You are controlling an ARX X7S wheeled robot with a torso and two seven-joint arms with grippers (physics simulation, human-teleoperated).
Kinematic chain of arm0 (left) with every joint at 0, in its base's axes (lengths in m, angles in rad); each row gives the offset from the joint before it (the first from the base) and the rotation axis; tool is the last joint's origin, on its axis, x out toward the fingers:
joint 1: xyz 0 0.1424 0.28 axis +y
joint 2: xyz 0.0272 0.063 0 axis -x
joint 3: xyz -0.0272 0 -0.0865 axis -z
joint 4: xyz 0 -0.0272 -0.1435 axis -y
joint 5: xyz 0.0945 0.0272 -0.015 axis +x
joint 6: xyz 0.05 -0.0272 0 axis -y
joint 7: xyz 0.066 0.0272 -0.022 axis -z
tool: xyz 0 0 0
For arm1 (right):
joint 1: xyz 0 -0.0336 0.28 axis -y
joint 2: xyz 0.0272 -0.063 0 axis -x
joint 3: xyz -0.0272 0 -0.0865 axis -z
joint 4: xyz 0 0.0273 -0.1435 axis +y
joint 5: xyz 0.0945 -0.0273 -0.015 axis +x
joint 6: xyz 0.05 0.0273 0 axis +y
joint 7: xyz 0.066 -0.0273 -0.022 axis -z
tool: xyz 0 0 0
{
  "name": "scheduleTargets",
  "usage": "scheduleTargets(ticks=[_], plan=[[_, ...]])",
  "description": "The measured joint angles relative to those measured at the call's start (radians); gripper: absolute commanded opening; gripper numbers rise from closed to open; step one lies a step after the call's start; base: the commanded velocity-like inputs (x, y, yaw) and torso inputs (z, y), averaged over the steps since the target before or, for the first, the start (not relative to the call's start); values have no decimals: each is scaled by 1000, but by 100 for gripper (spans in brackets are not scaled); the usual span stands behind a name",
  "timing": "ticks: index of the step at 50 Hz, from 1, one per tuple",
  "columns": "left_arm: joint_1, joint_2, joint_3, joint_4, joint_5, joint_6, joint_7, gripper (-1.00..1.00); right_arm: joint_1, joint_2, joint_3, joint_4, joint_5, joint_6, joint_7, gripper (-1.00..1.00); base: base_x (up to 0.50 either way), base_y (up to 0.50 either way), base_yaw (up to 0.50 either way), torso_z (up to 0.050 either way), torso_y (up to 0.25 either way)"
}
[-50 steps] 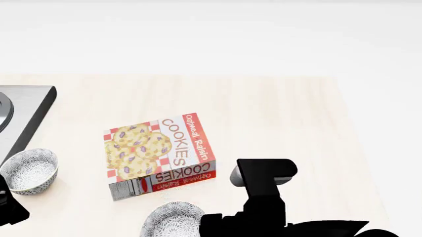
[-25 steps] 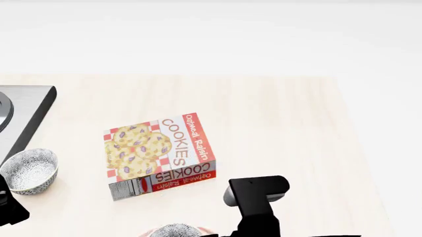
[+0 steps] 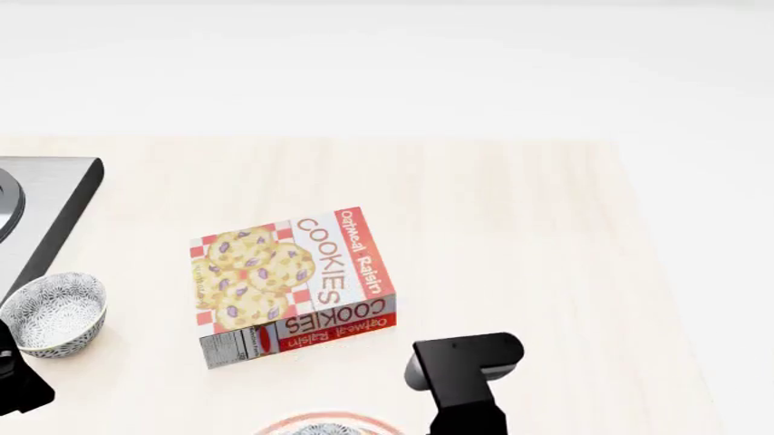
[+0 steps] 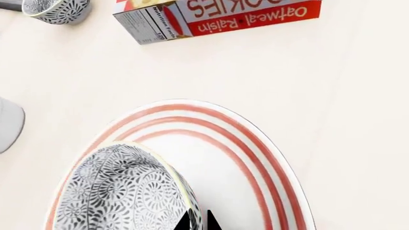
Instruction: Pick the akita bowl next to the plate and place it on the plate.
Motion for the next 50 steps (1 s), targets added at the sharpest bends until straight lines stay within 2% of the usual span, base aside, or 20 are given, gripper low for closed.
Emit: scheduleTargets(ticks=[18, 19, 37, 50], plan=[[1, -3, 4, -1, -2, 4, -2, 100, 1, 7, -33, 17, -21, -28, -18, -100, 0, 0, 0, 0, 1], [1, -3, 4, -2, -2, 5, -2, 100, 1, 7, -34, 18, -21, -30, -18, 100, 0, 0, 0, 0, 0], [1, -6, 8, 0, -5, 6, -6, 100, 7, 19, -54, -4, -18, -41, -23, 100, 0, 0, 0, 0, 0], [2, -8, 10, 3, -8, 5, -10, 100, 27, 45, -17, -91, 63, 12, 63, 100, 0, 0, 0, 0, 0]])
